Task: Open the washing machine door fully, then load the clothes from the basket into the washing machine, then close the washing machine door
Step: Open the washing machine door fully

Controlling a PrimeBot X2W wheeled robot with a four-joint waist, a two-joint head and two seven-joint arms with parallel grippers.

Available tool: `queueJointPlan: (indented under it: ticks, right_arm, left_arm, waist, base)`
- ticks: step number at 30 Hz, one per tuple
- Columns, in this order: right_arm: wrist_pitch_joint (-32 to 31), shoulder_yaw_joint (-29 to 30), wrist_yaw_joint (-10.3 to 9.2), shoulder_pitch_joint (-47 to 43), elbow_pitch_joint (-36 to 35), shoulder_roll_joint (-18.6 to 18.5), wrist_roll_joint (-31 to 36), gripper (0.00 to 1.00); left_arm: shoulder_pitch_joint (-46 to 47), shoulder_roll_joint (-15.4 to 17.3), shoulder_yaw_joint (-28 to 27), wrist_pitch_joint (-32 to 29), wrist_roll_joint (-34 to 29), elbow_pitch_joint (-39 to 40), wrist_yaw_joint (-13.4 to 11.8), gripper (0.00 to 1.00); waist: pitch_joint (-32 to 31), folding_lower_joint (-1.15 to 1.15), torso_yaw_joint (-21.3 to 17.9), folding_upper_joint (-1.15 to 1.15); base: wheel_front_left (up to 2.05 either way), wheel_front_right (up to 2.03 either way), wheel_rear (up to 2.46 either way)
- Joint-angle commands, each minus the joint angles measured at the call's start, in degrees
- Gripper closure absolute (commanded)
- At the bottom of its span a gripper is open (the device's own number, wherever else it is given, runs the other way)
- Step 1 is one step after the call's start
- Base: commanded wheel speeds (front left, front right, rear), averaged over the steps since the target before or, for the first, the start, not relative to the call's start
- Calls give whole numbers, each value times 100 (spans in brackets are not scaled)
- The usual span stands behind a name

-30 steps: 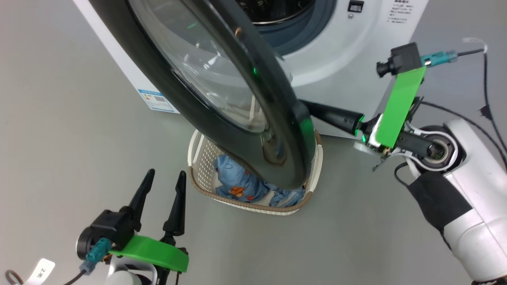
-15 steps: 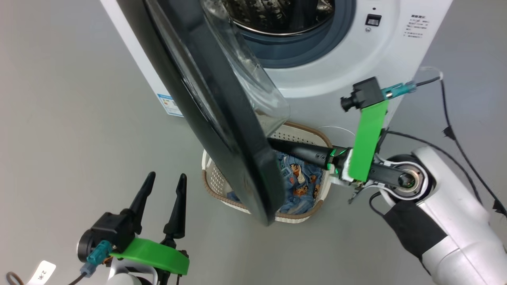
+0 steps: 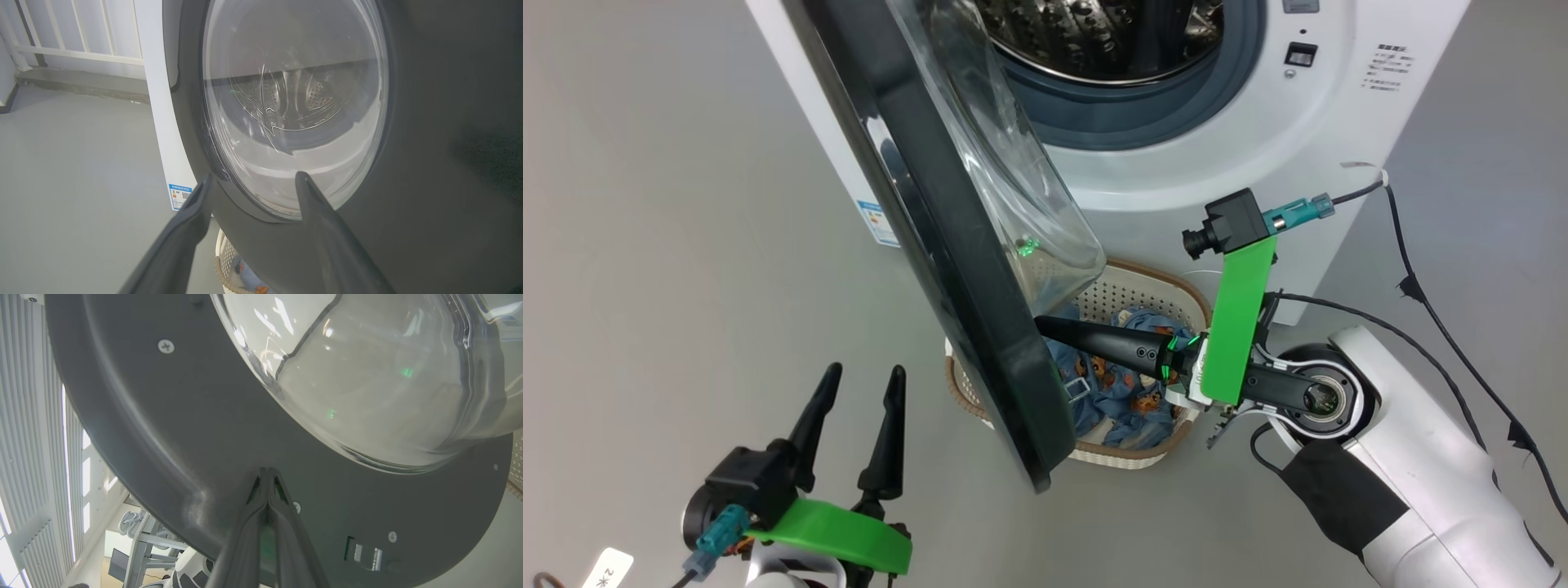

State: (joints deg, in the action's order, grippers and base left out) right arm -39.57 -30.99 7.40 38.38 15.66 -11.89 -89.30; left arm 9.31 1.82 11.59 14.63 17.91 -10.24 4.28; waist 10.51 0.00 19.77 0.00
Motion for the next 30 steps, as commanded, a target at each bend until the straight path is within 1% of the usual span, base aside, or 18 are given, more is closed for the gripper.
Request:
queueJointPlan:
  ticks: [1, 3, 4, 5, 7, 8, 9, 10, 11, 12, 18, 30]
  right_arm:
    - [98, -69, 9, -117, -194, 142, 53, 100]
    - [182, -52, 9, -161, -213, 117, 67, 100]
    - [233, -36, 9, -192, -217, 103, 70, 95]
    - [289, -20, 9, -226, -224, 85, 78, 84]
    - [374, 7, 9, -314, -247, 39, 70, 71]
    - [431, 30, 9, -361, -263, 13, 71, 61]
    - [431, 30, 9, -361, -263, 13, 71, 61]
    - [554, 80, 9, -447, -287, -40, 78, 25]
    - [554, 80, 9, -447, -287, -40, 78, 25]
    - [678, 119, 9, -543, -308, -103, 99, 0]
    - [1047, 187, 9, -830, -346, -289, 175, 0]
    - [2188, 384, 9, -1609, -193, -920, 358, 0]
  left_arm:
    - [50, 106, -237, 37, -8, 144, -21, 0]
    - [42, 106, -273, 37, -21, 116, -1, 0]
    - [38, 106, -292, 37, -23, 104, 9, 0]
    - [35, 106, -313, 37, -24, 92, 16, 0]
    - [27, 106, -345, 37, -20, 75, 44, 0]
    - [16, 106, -364, 37, -9, 72, 62, 0]
    - [16, 106, -364, 37, -9, 72, 62, 0]
    - [-3, 106, -416, 37, 7, 72, 93, 0]
    - [-3, 106, -416, 37, 7, 72, 93, 0]
    - [-28, 106, -478, 37, -20, 68, 121, 0]
    - [-123, 106, -629, 37, -133, 67, 191, 0]
    - [-341, 106, -900, 37, -216, 91, 282, 0]
  waist:
    - [-32, 0, -80, 0]
    - [-59, 0, -148, 0]
    - [-73, 0, -186, 0]
    - [-89, 0, -224, 0]
    - [-126, 0, -300, 0]
    - [-140, 0, -343, 0]
    - [-140, 0, -343, 0]
    - [-152, 0, -429, 0]
    - [-152, 0, -429, 0]
    - [-181, 0, -516, 0]
    - [-261, 0, -721, 0]
    - [-412, 0, -1064, 0]
  base:
    - [0, 0, 0]
    - [0, 0, 0]
    - [0, 0, 0]
    - [0, 0, 0]
    - [0, 0, 0]
    - [0, 0, 0]
    - [0, 0, 0]
    - [0, 0, 0]
    - [0, 0, 0]
    - [0, 0, 0]
    - [0, 0, 0]
    - [0, 0, 0]
